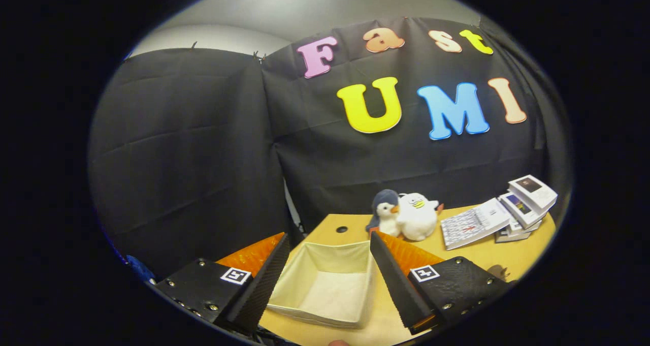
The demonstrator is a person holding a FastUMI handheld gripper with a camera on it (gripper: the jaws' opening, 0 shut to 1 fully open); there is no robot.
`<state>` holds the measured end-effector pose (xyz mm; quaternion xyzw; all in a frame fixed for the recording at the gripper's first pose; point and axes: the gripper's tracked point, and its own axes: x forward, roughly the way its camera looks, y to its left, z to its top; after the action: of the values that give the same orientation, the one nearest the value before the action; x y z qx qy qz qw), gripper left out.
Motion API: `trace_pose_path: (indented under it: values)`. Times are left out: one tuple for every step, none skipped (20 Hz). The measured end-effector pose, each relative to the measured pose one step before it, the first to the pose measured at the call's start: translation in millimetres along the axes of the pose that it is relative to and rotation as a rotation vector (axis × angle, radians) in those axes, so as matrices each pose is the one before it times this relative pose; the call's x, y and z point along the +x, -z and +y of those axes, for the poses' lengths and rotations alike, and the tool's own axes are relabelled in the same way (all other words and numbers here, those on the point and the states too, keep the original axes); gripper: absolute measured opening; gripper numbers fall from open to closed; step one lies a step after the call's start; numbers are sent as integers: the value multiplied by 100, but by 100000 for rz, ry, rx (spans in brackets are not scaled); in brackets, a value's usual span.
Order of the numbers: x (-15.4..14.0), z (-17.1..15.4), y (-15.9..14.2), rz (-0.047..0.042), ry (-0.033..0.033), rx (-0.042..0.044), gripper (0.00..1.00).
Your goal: Open the storage box then place both shoes into the box .Put the left shoe in first, then the right shoe, with the right side of both shoes facing outward in a uniform manner.
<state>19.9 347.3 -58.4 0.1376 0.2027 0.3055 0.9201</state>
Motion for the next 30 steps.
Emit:
trace_pose_path:
  values:
    - [-264, -1871, 283, 266, 3139, -1572, 99]
    - [-184, -1691, 441, 812, 2623, -806, 99]
    - [-174, -1647, 466, 924, 2469, -307, 99]
    - [-77, -1617, 383, 996, 2388, 32, 99]
    - [-71, -1623, 486, 1011, 2195, 32, 99]
    - [-60, -1456, 570, 1340, 2039, 90, 99]
    - [-5, -1302, 770, 1386, 1729, -44, 99]
    - [54, -1341, 725, 1650, 1699, 176, 99]
    - [214, -1112, 913, 1928, 1206, 292, 99]
    - [255, -1147, 991, 2376, 1459, 169, 99]
    - [324, -1169, 1207, 2778, 1355, 130, 99]
    - [322, -921, 1195, 2877, 729, 273, 99]
    - [531, -884, 1323, 2957, 952, 297, 99]
    - [458, -837, 1209, 2955, 1068, -34, 99]
    - [489, -727, 1357, 2924, 808, -213, 99]
    - [577, -548, 1181, 2850, 396, -50, 99]
    - [601, -434, 1267, 3157, -43, 210, 99]
    - [483, -211, 1049, 2716, -297, 641, 99]
    - [666, -500, 1187, 3104, 666, 553, 99]
    - [534, -301, 880, 2387, 384, 429, 99]
    - [425, -341, 1008, 2461, 364, 293, 99]
    - [427, -126, 1042, 2384, -78, 101, 99]
    - [193, -357, 711, 2327, 383, -196, 99]
    - [370, -174, 651, 2068, 384, -296, 99]
    - [492, -240, 606, 1969, 679, -351, 99]
    - [408, -176, 514, 1928, 432, -73, 99]
    - [580, -89, 655, 2083, 402, -38, 99]
    - [308, -37, 559, 1982, -88, 184, 99]
    - [445, 101, 448, 1681, -385, 148, 99]
    - [468, -232, 119, 816, 1139, -382, 97]
